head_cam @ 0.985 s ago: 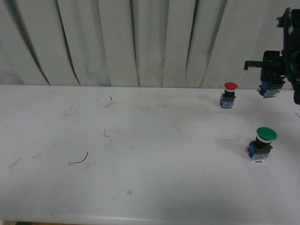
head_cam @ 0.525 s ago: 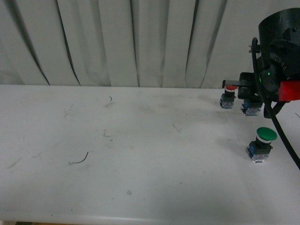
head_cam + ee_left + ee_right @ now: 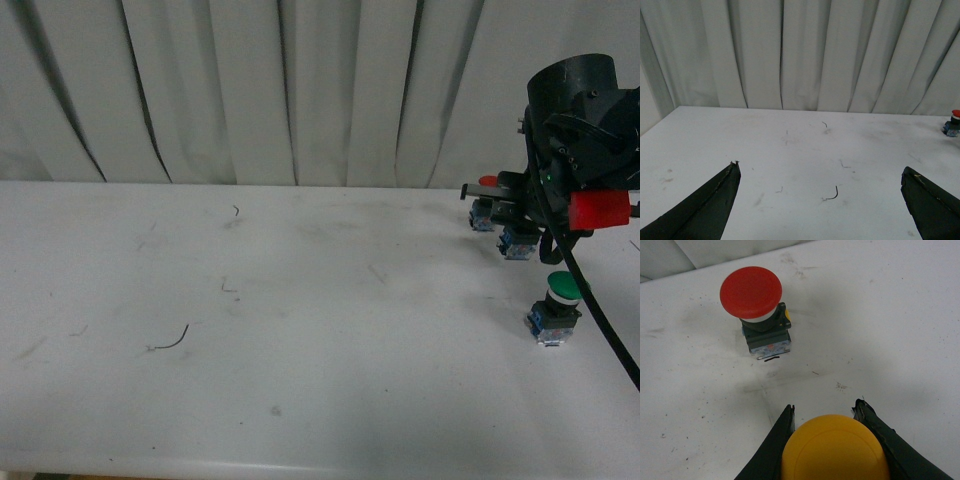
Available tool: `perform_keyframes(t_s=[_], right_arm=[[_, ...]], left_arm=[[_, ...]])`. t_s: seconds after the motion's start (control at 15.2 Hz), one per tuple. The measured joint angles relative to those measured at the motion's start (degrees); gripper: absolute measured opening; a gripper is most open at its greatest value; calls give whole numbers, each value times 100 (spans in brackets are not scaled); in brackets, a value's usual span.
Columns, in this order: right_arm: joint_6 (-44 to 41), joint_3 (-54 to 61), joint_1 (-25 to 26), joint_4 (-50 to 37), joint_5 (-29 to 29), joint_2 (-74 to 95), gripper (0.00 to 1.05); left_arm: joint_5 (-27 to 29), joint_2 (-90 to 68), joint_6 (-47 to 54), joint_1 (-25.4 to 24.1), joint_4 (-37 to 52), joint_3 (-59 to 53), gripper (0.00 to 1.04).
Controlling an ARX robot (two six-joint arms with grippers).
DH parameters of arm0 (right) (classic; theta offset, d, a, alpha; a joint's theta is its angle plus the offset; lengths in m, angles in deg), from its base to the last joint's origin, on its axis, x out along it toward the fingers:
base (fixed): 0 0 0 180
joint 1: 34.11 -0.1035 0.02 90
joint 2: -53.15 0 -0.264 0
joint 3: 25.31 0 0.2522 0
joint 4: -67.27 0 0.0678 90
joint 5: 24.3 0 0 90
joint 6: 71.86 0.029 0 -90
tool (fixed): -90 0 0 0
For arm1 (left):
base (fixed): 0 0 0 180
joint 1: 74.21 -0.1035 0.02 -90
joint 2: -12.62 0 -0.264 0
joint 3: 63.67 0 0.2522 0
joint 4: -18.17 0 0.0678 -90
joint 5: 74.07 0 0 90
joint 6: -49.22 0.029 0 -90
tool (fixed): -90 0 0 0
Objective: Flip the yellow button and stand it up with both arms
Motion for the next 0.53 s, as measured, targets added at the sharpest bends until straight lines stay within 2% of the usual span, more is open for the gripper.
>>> perform_keyframes(t_s=[0.53], right_arm=[[33,-168,-2,118,-129,278,34]], left_arm=[[0,0,0,0,0,0,98]])
